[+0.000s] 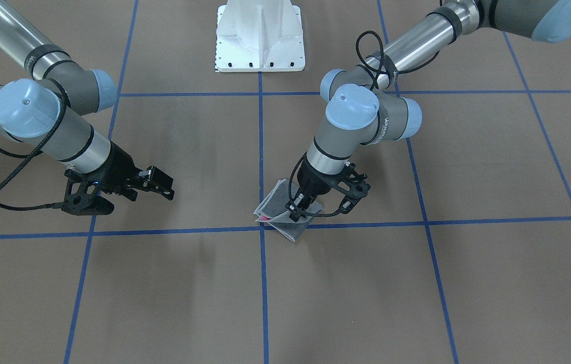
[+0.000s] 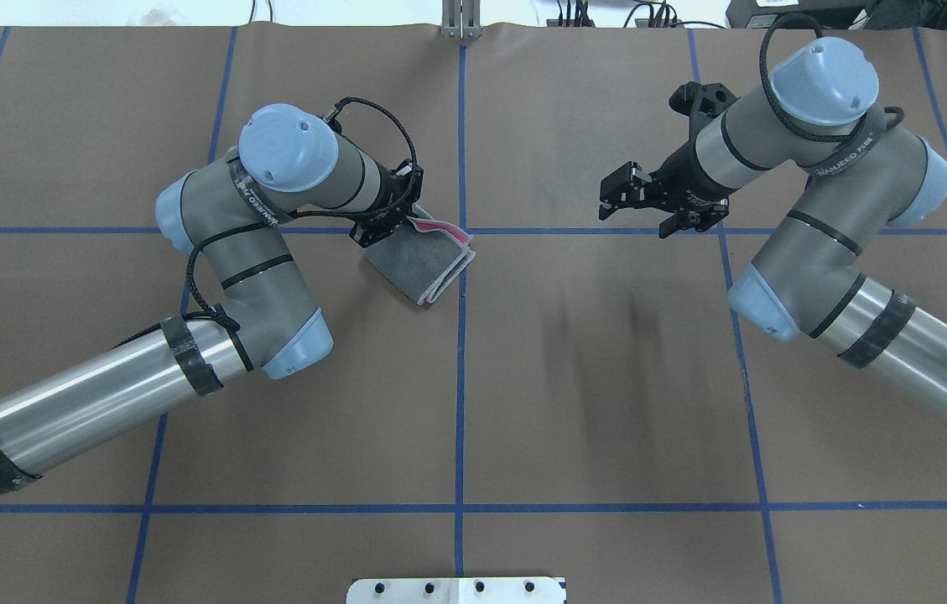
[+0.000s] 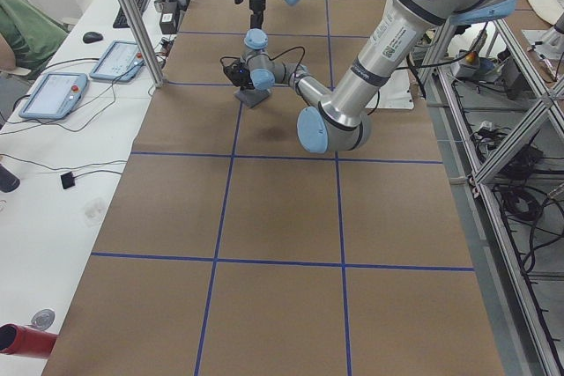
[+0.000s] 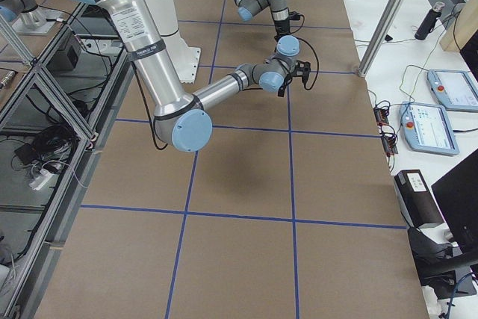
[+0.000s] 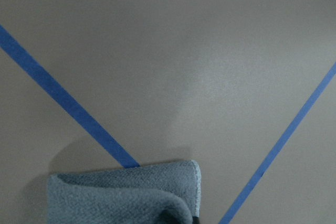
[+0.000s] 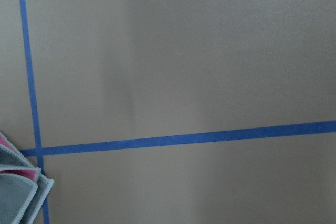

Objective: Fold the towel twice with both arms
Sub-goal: 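Lay the folded end on the far end and open the left gripper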

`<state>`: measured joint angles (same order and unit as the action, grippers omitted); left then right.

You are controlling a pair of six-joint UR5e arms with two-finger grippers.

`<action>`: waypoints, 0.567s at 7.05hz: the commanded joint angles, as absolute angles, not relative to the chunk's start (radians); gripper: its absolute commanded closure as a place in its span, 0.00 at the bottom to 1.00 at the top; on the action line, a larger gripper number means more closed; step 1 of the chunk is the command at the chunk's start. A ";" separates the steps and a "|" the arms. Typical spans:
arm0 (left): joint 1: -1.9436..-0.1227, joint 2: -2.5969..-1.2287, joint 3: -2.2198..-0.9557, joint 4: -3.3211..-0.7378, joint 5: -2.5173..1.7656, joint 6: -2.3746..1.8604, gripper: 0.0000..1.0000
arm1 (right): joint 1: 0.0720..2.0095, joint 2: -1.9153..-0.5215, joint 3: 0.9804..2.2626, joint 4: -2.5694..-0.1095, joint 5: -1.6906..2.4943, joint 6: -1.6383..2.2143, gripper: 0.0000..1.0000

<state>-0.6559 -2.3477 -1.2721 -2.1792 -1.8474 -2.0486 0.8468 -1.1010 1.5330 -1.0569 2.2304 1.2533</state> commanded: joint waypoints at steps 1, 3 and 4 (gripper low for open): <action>-0.655 -2.350 -1.266 -2.189 -1.844 -2.056 0.00 | 0.847 -1.101 1.532 -1.057 2.230 1.253 0.00; -0.658 -2.359 -1.266 -2.189 -1.844 -2.057 0.00 | 0.847 -1.100 1.526 -1.057 2.230 1.237 0.00; -0.658 -2.364 -1.266 -2.189 -1.844 -2.059 0.00 | 0.847 -1.100 1.522 -1.057 2.230 1.235 0.00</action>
<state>-0.6572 -2.3577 -1.2656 -2.1888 -1.8439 -2.0571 0.8468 -1.1000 1.5272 -1.0569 2.2304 1.2404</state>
